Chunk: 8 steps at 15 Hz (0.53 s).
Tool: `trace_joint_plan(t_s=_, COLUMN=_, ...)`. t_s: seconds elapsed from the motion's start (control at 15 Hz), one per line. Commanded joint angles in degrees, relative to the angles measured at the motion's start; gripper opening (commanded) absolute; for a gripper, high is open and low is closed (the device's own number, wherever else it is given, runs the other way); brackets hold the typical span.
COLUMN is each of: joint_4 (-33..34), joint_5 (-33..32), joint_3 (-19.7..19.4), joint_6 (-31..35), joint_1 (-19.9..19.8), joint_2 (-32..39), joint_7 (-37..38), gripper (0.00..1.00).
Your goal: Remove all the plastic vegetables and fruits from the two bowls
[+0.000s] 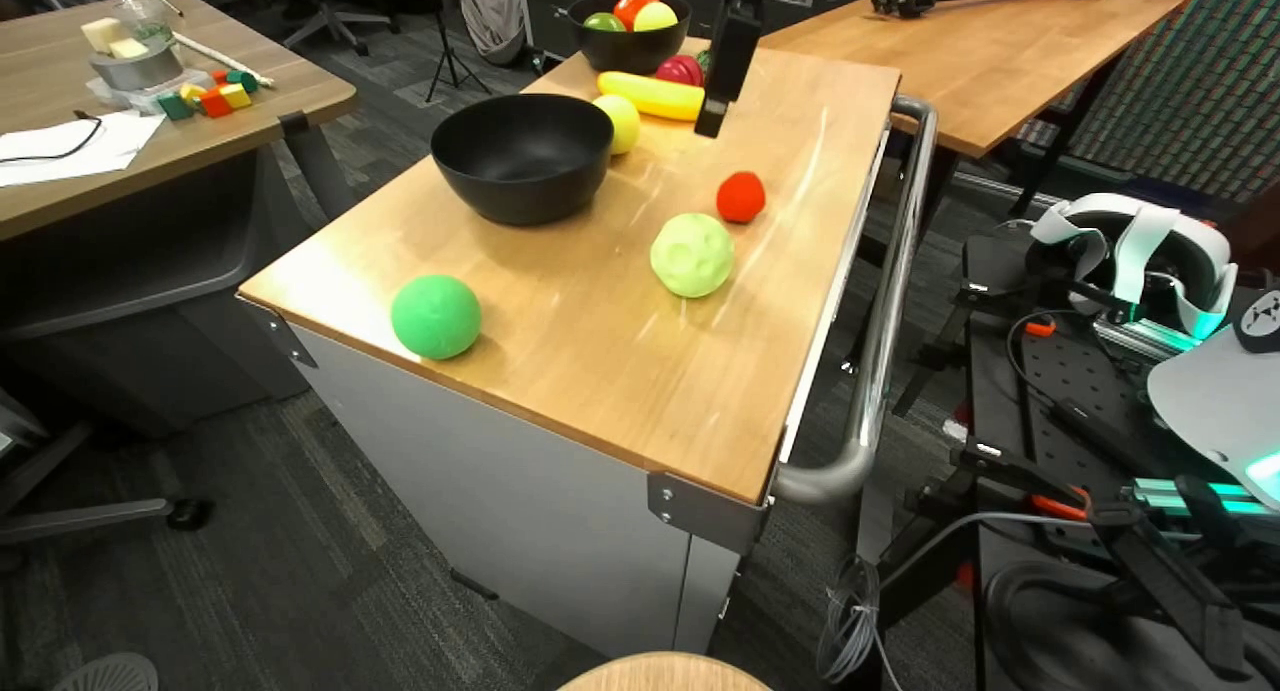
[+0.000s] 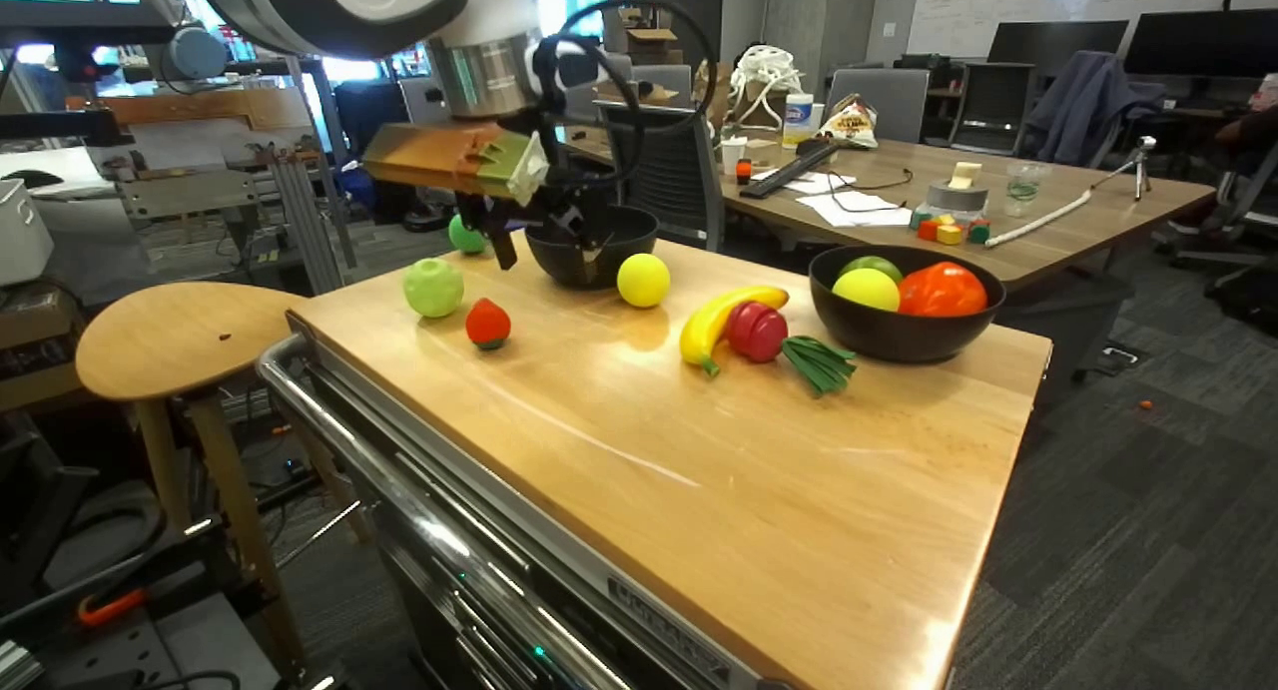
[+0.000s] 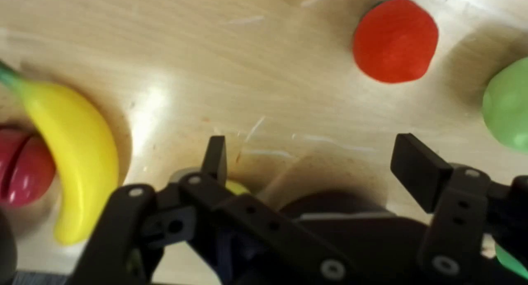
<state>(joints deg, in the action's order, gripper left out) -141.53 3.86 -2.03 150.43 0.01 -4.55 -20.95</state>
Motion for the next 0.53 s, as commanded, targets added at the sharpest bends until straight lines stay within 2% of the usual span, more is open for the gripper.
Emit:
trace_joint_plan(t_s=0.0, joint_4=5.19, joint_5=2.88, joint_3=-2.56, joint_6=-2.68, joint_1=-0.45, joint_2=-5.88, joint_7=-5.79, gripper=1.00)
trace_joint_plan(t_s=0.2, joint_4=15.56, joint_5=7.33, joint_3=-6.42, joint_6=-8.38, joint_1=-0.78, joint_2=-3.57, joint_7=-5.28, gripper=1.00)
trace_joint_plan(t_s=0.33, joint_4=23.58, joint_5=7.32, joint_3=-8.14, joint_6=-13.35, joint_1=-2.32, joint_2=0.53, joint_7=-2.69, gripper=1.00)
trace_joint_plan(t_s=0.4, joint_4=15.63, joint_5=5.93, joint_3=-6.76, joint_6=-9.20, joint_1=-1.65, joint_2=-4.13, joint_7=-3.47, gripper=1.00)
trace_joint_plan(t_s=0.47, joint_4=18.52, joint_5=5.99, joint_3=-7.36, joint_6=-11.27, joint_1=-2.46, joint_2=-3.09, joint_7=-3.37, gripper=1.00)
